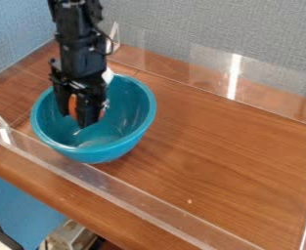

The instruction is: Remove the mushroom from inside the blue bowl and put it on the table

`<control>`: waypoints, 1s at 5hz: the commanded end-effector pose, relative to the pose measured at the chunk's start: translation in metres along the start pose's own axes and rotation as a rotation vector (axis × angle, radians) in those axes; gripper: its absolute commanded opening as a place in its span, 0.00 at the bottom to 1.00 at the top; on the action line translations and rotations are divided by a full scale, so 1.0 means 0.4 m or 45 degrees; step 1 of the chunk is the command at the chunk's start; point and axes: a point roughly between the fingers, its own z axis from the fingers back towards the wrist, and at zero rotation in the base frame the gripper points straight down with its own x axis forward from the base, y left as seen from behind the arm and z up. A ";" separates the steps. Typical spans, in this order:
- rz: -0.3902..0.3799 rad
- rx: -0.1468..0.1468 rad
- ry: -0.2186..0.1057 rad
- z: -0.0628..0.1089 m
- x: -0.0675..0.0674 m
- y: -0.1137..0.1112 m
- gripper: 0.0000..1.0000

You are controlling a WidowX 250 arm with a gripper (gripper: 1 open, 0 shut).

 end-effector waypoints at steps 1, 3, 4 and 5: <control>0.007 0.060 -0.098 0.075 0.011 0.000 0.00; 0.013 0.071 -0.118 0.107 0.006 -0.009 0.00; 0.016 0.073 -0.126 0.118 0.003 -0.013 0.00; 0.018 0.076 -0.133 0.128 0.001 -0.017 0.00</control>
